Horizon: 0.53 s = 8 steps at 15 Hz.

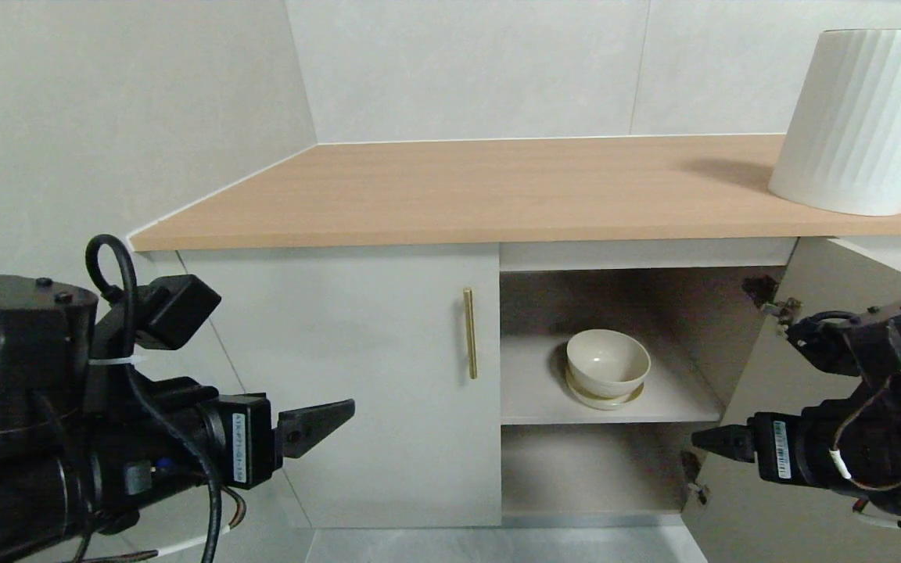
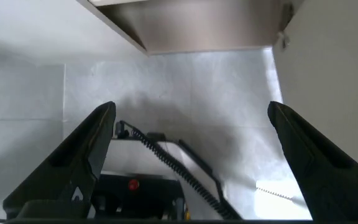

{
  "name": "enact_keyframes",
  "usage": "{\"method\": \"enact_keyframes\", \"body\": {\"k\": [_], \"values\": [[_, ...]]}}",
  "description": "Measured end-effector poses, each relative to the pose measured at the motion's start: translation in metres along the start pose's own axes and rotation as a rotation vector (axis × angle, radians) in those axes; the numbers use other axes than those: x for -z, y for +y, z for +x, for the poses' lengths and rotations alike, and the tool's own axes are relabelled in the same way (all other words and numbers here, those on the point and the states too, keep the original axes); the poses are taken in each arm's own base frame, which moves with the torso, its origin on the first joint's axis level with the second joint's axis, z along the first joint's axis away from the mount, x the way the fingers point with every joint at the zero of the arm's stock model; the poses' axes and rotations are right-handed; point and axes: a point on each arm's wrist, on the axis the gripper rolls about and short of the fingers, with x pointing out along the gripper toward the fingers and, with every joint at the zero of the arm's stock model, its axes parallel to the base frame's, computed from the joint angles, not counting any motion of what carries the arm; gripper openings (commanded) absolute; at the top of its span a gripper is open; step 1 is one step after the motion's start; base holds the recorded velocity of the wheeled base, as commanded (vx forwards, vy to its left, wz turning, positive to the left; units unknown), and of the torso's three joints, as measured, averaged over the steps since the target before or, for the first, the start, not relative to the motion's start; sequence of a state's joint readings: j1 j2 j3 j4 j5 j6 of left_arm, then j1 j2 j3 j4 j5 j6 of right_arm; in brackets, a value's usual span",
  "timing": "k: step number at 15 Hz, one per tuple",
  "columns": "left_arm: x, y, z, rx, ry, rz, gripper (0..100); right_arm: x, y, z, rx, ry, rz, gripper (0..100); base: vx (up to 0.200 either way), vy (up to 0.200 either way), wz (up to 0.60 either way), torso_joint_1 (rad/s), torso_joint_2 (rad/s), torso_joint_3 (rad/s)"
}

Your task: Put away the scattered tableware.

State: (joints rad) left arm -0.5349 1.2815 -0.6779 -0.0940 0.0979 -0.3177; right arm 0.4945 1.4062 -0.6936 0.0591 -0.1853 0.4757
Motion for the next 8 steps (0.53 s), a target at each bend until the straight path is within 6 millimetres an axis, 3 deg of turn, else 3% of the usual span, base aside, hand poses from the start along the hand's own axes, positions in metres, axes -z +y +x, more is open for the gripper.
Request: {"method": "enact_keyframes", "body": {"k": [3, 8], "values": [[0.002, 0.0, 0.004, -0.006, 0.016, -0.001, 100, 0.004, 0.001, -0.018, -0.037, -0.027, -0.023, 100, -0.2, 0.0, 0.0, -0.004, 0.0, 0.001], [0.007, 0.001, 0.015, -0.021, 0.06, 0.0, 100, 0.004, 0.0, -0.027, -0.05, -0.044, -0.036, 100, -0.2, 0.0, 0.0, 0.002, 0.0, 0.003]]}}
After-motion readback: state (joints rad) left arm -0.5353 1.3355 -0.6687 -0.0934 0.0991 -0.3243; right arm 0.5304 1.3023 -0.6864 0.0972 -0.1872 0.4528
